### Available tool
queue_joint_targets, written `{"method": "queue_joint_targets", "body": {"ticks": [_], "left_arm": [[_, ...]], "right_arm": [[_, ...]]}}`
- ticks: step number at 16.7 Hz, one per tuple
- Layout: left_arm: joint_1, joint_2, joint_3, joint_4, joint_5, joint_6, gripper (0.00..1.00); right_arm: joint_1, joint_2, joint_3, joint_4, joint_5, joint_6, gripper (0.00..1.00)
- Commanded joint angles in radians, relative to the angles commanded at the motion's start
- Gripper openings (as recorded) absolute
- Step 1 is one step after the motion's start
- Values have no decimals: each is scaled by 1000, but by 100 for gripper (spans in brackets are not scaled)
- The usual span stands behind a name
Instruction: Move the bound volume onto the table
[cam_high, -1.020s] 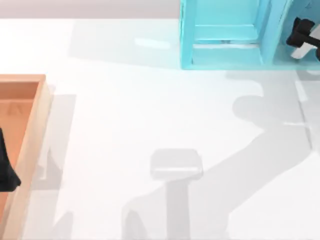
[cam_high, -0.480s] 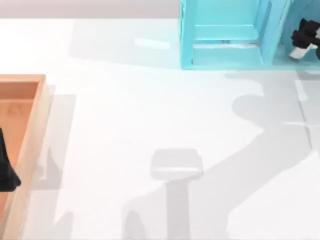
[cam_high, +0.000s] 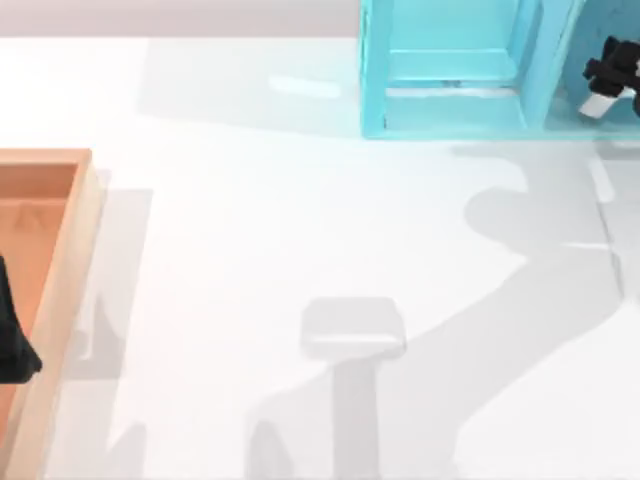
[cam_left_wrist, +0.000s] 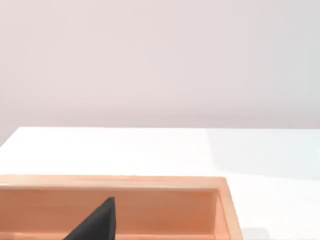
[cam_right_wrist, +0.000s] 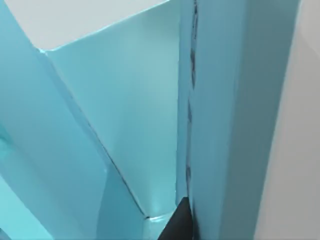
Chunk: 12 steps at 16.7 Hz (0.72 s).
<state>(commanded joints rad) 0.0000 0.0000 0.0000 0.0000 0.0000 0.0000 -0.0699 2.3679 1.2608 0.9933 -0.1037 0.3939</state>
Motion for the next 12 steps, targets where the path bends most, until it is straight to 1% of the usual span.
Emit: {"method": "queue_joint_targets", "body": {"ticks": [8, 12], "left_arm": [[0, 0, 0, 0, 0, 0, 100], [0, 0, 0, 0, 0, 0, 100]], "right_arm": [[6, 5, -8, -2, -1, 6, 0], [0, -104, -62, -69, -3, 9, 0]]}}
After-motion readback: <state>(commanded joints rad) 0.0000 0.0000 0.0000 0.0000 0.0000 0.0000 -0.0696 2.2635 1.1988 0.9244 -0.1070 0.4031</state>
